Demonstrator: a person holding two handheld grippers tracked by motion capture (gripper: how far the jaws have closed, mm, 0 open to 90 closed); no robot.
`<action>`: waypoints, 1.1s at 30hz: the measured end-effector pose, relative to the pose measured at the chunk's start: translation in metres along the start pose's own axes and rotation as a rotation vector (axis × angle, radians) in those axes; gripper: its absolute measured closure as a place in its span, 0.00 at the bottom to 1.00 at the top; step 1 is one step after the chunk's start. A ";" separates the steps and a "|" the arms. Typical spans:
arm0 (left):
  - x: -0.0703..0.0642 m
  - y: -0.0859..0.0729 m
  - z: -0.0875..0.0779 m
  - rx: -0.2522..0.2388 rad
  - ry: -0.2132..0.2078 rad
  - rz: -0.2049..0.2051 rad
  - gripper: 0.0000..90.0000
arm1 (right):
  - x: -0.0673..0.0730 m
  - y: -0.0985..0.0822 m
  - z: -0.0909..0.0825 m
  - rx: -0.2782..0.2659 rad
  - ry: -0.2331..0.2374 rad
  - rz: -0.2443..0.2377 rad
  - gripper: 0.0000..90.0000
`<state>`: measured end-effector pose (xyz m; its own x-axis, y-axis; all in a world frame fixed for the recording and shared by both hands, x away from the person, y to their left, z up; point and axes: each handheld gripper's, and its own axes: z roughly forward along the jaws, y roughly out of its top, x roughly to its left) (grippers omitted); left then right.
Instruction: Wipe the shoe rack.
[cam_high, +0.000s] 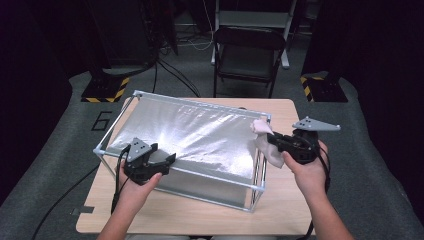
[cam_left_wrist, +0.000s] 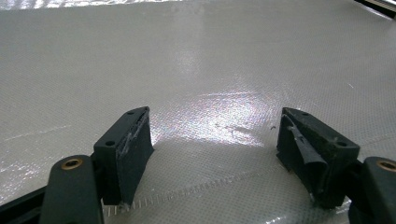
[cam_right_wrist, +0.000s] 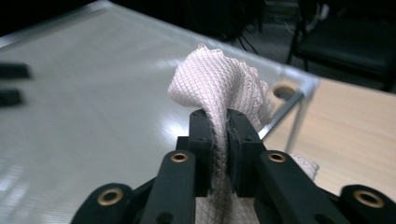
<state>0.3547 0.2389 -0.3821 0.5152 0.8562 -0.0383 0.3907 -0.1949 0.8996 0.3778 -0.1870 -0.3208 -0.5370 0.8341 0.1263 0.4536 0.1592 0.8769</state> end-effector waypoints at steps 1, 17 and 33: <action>0.000 0.000 0.000 -0.001 0.000 -0.001 0.29 | -0.002 -0.005 0.005 0.029 -0.022 -0.015 0.87; -0.001 0.002 0.004 0.002 -0.006 -0.001 0.29 | -0.030 -0.007 0.055 0.071 -0.108 0.069 0.69; -0.002 0.002 0.005 -0.001 -0.001 -0.003 0.29 | -0.048 0.014 0.084 0.104 -0.202 0.061 0.68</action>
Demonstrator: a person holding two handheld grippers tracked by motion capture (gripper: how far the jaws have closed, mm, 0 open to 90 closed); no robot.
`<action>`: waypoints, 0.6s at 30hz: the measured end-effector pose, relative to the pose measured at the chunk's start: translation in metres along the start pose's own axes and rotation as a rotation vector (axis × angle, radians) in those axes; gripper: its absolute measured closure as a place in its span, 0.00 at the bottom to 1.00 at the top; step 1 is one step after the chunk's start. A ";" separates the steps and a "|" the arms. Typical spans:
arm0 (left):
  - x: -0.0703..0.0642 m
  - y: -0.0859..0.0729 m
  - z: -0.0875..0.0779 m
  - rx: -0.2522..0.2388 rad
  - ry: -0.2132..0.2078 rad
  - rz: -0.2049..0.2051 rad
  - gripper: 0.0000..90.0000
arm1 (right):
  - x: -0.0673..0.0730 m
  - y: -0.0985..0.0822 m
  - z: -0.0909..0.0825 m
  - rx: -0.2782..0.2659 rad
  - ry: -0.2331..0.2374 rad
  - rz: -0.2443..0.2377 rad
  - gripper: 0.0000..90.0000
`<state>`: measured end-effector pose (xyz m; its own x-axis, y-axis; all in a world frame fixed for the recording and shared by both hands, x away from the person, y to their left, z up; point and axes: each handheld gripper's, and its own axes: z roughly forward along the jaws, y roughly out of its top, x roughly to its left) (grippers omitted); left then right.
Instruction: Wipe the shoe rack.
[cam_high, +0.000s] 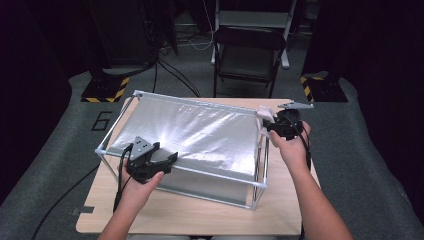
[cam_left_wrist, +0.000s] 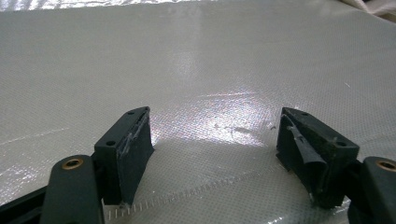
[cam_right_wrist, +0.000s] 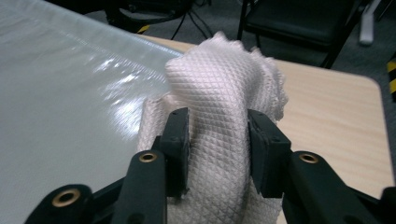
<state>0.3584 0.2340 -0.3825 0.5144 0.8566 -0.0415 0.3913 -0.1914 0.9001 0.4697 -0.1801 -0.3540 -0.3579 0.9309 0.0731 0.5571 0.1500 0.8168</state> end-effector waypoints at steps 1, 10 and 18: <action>0.000 0.000 0.000 0.000 0.001 -0.001 0.29 | 0.001 -0.002 -0.003 0.013 0.014 0.014 0.67; 0.000 0.000 0.000 0.003 0.004 -0.002 0.29 | 0.032 -0.039 -0.048 -0.010 0.064 -0.083 0.65; -0.002 0.000 0.001 -0.002 0.009 -0.003 0.29 | 0.031 -0.043 -0.055 -0.010 0.096 -0.085 0.66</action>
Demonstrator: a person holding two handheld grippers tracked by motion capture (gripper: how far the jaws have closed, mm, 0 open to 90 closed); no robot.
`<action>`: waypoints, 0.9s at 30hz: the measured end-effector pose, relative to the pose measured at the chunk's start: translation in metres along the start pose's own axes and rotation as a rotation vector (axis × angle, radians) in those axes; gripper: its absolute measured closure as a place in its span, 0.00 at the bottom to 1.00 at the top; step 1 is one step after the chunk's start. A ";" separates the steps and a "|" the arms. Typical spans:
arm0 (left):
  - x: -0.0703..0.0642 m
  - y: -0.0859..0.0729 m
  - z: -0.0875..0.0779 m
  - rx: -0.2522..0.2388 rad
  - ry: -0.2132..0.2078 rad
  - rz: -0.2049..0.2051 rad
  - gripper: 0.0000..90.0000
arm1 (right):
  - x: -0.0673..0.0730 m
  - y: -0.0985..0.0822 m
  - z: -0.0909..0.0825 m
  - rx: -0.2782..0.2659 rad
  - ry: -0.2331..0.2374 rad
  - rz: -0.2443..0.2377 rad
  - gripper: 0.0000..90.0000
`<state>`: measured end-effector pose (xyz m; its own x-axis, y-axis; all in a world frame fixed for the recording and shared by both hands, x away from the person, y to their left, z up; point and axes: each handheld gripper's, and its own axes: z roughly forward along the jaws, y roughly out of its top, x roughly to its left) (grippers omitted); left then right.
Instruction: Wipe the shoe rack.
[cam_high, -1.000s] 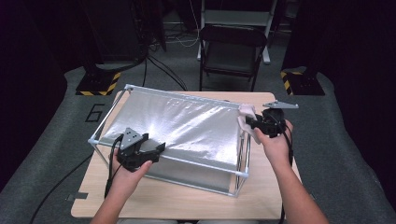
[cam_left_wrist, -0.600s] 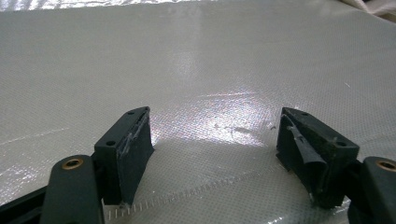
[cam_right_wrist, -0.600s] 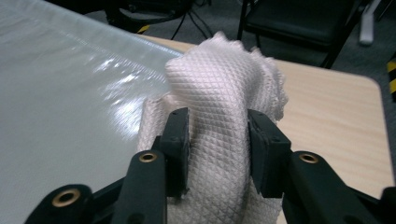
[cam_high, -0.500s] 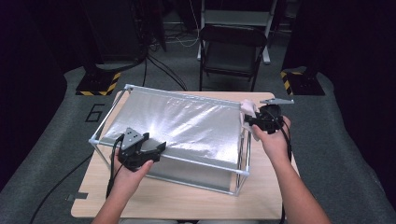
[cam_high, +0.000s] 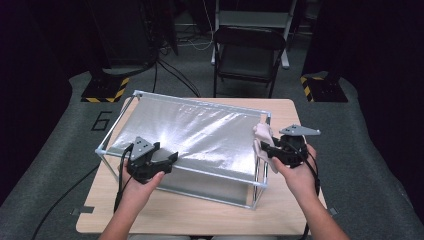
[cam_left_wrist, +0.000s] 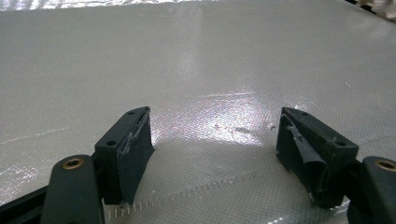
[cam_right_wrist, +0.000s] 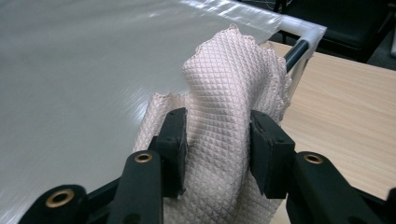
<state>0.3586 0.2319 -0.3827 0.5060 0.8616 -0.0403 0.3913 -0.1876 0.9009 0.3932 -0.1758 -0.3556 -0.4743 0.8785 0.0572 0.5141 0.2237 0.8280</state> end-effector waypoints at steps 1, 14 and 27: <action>0.000 0.000 0.000 -0.002 0.001 -0.001 0.29 | -0.005 0.002 0.004 -0.002 0.000 0.020 0.66; -0.002 0.001 0.003 -0.004 0.007 -0.002 0.30 | -0.040 0.031 0.052 -0.017 -0.066 0.123 0.64; -0.001 0.002 0.004 -0.004 0.006 -0.002 0.30 | 0.005 -0.016 -0.011 -0.024 0.054 0.055 0.60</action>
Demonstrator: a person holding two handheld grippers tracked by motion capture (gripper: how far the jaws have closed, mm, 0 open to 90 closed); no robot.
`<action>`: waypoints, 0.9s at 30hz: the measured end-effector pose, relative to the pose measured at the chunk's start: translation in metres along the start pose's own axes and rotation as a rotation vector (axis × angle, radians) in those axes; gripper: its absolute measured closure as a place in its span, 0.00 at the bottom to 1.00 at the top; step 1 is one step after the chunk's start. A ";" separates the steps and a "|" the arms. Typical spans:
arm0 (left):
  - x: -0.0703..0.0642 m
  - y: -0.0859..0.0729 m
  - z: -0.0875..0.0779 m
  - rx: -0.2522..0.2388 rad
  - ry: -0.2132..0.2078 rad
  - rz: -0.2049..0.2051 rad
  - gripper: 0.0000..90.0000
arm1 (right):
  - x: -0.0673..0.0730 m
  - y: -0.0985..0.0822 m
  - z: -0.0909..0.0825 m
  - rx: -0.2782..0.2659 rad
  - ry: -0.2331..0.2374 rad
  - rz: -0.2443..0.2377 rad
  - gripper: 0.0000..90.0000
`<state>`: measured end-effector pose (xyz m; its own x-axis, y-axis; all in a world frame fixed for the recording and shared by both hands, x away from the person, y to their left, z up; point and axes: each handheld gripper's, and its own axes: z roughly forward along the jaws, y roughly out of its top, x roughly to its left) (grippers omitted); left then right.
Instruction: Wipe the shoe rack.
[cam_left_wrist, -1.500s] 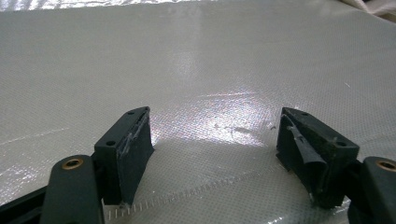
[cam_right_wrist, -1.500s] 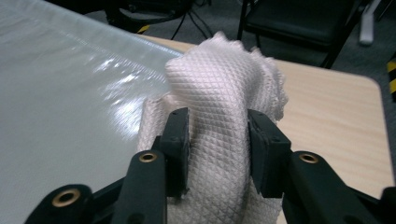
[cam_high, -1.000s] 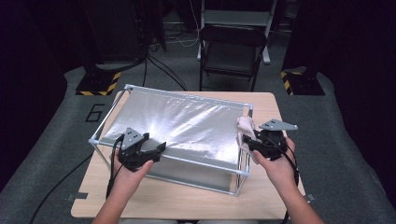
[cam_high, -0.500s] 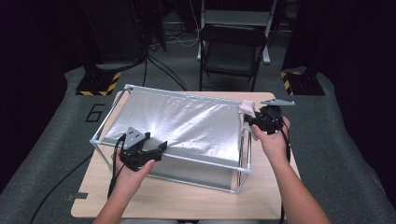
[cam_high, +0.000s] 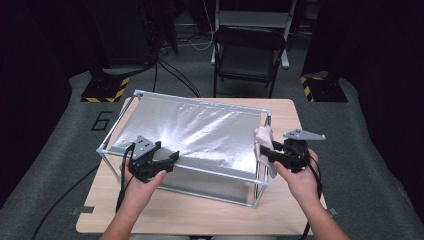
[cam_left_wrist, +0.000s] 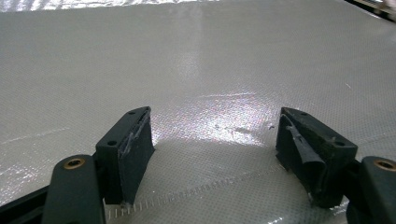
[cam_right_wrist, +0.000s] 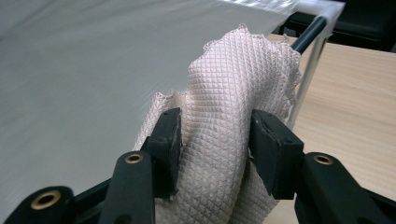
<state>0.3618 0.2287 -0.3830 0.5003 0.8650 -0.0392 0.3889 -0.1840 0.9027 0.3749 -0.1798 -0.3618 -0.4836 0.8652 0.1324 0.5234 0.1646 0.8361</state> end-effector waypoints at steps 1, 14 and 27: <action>0.000 0.000 0.000 0.001 0.000 -0.001 0.30 | 0.004 -0.003 -0.004 -0.002 0.007 -0.004 0.60; -0.003 0.007 0.000 0.031 -0.013 0.004 0.30 | 0.011 -0.014 -0.017 -0.009 0.037 -0.026 0.61; -0.003 0.007 -0.013 -0.007 -0.183 0.006 0.33 | -0.017 0.006 0.013 -0.026 -0.044 -0.013 0.69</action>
<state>0.3525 0.2305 -0.3708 0.6355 0.7641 -0.1108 0.3806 -0.1851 0.9060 0.3953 -0.1874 -0.3662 -0.4589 0.8831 0.0979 0.4986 0.1647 0.8510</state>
